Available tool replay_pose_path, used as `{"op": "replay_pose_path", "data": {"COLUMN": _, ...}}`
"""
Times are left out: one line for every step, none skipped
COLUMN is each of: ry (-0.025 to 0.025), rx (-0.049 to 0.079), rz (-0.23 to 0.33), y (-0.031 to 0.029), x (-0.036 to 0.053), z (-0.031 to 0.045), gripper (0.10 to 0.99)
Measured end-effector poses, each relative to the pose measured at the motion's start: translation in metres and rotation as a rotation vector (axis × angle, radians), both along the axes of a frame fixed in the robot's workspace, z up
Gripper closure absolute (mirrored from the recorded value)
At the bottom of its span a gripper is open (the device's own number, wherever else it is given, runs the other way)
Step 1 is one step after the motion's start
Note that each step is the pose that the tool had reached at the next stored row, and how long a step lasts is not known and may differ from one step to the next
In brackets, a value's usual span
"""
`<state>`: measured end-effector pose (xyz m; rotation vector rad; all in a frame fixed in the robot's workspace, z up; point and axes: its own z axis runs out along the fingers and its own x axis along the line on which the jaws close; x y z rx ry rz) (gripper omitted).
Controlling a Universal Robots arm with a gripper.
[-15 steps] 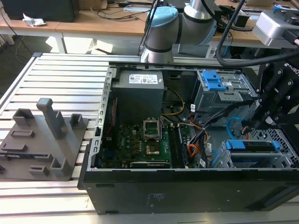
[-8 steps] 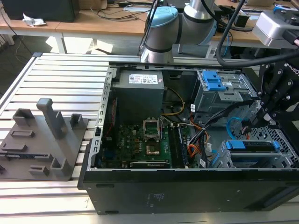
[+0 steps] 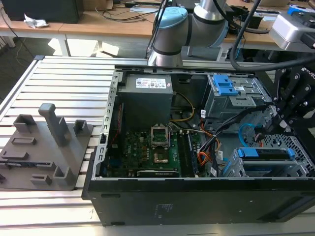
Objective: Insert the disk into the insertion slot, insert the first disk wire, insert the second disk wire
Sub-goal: 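Insert the disk into the insertion slot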
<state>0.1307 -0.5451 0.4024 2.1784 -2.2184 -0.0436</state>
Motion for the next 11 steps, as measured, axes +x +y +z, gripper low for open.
{"op": "replay_pose_path", "data": {"ry": 0.0012, "rx": 0.000, "rz": 0.000, "y": 0.0000, "x": 0.0013, "z": -0.0029, "gripper": 0.980}}
{"op": "replay_pose_path", "data": {"ry": 0.0022, "rx": 0.000, "rz": 0.000, "y": 0.0000, "x": 0.0018, "z": -0.0067, "gripper": 0.980}}
{"op": "replay_pose_path", "data": {"ry": 0.0025, "rx": 0.000, "rz": 0.000, "y": -0.0001, "x": 0.0019, "z": -0.0100, "gripper": 0.980}}
{"op": "replay_pose_path", "data": {"ry": 0.0025, "rx": 0.000, "rz": 0.000, "y": 0.0000, "x": 0.0020, "z": -0.0141, "gripper": 0.980}}
{"op": "replay_pose_path", "data": {"ry": 0.0026, "rx": 0.000, "rz": 0.000, "y": 0.0000, "x": 0.0020, "z": -0.0161, "gripper": 0.980}}
{"op": "replay_pose_path", "data": {"ry": 0.0026, "rx": 0.000, "rz": 0.000, "y": 0.0000, "x": 0.0020, "z": -0.0180, "gripper": 0.980}}
{"op": "replay_pose_path", "data": {"ry": 0.0026, "rx": 0.000, "rz": 0.000, "y": 0.0000, "x": 0.0020, "z": -0.0199, "gripper": 0.980}}
{"op": "replay_pose_path", "data": {"ry": 0.0026, "rx": 0.000, "rz": 0.000, "y": 0.0000, "x": 0.0020, "z": -0.0212, "gripper": 0.980}}
{"op": "replay_pose_path", "data": {"ry": 0.0026, "rx": 0.000, "rz": 0.000, "y": 0.0000, "x": 0.0020, "z": -0.0237, "gripper": 0.980}}
{"op": "replay_pose_path", "data": {"ry": 0.0026, "rx": 0.000, "rz": 0.000, "y": 0.0000, "x": 0.0020, "z": -0.0259, "gripper": 0.980}}
{"op": "replay_pose_path", "data": {"ry": 0.0026, "rx": 0.000, "rz": 0.000, "y": 0.0000, "x": 0.0020, "z": -0.0280, "gripper": 0.980}}
